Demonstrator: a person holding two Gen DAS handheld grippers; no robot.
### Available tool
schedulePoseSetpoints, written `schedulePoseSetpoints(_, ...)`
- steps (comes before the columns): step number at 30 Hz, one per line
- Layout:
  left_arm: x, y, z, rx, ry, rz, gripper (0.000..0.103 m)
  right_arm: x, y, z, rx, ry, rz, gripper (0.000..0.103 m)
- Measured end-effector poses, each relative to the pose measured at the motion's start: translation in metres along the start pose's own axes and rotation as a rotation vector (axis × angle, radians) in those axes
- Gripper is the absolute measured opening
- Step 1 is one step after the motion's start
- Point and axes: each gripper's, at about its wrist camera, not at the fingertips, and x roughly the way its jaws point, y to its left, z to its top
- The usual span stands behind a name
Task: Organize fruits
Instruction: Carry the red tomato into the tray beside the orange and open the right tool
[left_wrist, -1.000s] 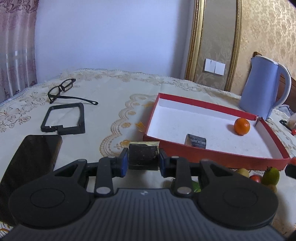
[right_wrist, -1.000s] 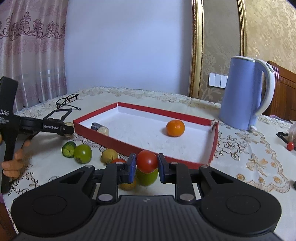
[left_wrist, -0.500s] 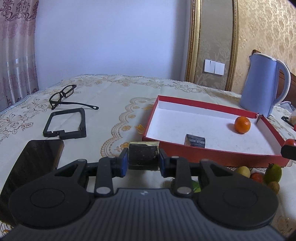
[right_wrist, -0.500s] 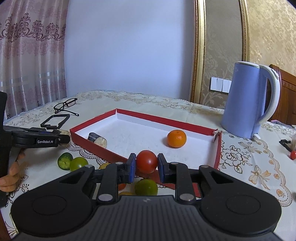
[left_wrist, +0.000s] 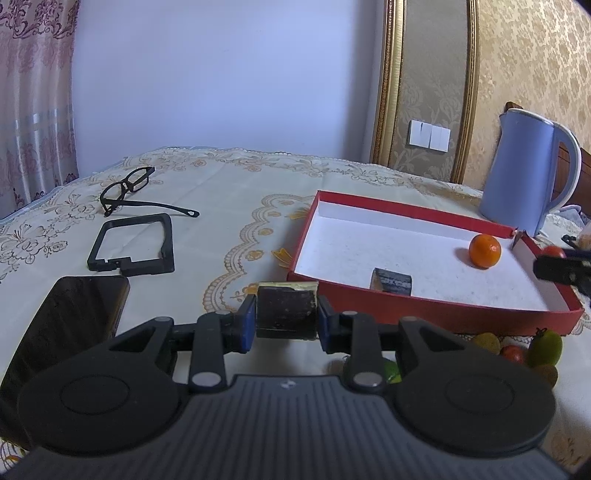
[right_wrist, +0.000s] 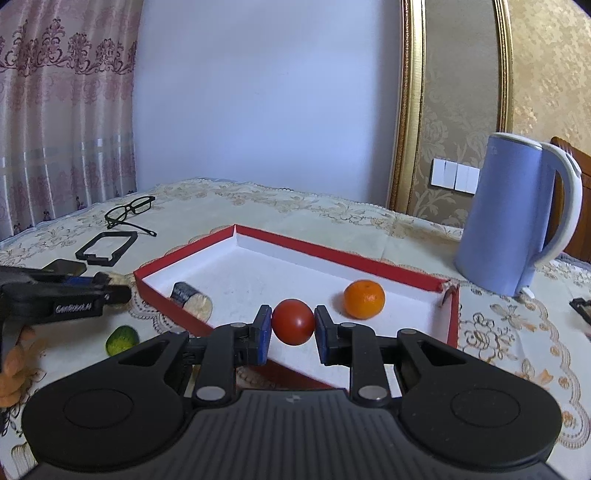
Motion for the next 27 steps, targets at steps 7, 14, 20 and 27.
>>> schedulePoseSetpoints(7, 0.000, 0.000, 0.000, 0.001, 0.000, -0.001, 0.030, 0.021, -0.002, 0.014, -0.004, 0.016, -0.008, 0.024)
schedulePoseSetpoints(14, 0.001, 0.000, 0.000, 0.004, 0.001, 0.001, 0.030, 0.043, -0.007, 0.026, 0.013, 0.037, -0.016, 0.024)
schedulePoseSetpoints(20, 0.000, -0.001, 0.000, 0.004, -0.003, 0.004, 0.030, 0.065, -0.012, 0.035, 0.040, 0.071, -0.017, 0.024)
schedulePoseSetpoints(27, -0.003, -0.004, -0.001, 0.019, -0.020, 0.016, 0.030, 0.088, -0.013, 0.038, 0.045, 0.111, -0.037, 0.024)
